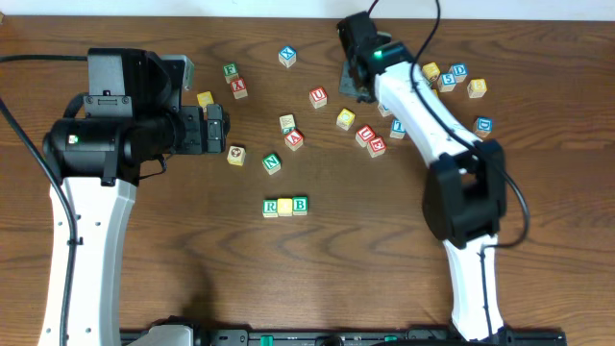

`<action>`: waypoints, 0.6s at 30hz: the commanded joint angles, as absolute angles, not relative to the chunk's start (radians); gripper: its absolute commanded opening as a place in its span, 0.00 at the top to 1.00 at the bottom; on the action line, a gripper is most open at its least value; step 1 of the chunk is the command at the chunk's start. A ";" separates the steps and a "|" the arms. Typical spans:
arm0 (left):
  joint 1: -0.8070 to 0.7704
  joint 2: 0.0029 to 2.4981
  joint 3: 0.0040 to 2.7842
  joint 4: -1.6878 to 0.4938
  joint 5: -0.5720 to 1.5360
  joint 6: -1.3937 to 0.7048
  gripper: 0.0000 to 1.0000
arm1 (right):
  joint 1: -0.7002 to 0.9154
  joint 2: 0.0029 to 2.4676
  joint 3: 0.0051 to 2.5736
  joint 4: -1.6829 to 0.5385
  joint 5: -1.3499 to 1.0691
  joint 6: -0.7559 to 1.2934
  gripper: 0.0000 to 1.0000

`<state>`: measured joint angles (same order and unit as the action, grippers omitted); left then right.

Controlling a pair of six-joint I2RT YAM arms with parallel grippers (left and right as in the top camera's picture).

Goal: Spell out ROBOT
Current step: 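Lower the right gripper and close it on the yellow O block, then lift the O block and carry it toward the right end of the ROB row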

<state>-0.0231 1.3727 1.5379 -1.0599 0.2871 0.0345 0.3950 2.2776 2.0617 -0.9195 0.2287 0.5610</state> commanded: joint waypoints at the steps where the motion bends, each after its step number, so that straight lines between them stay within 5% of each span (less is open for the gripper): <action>1: -0.020 1.372 1.555 -1.063 0.295 0.052 0.02 | 0.418 2.121 2.097 -0.994 0.213 0.522 0.99; 10: -0.020 1.372 1.555 -1.062 0.295 0.052 0.02 | 0.538 1.895 2.059 -1.329 0.311 0.608 0.99; 18: -0.020 1.372 1.555 -1.062 0.295 0.052 0.02 | 0.663 1.670 1.722 -1.199 0.356 0.666 0.99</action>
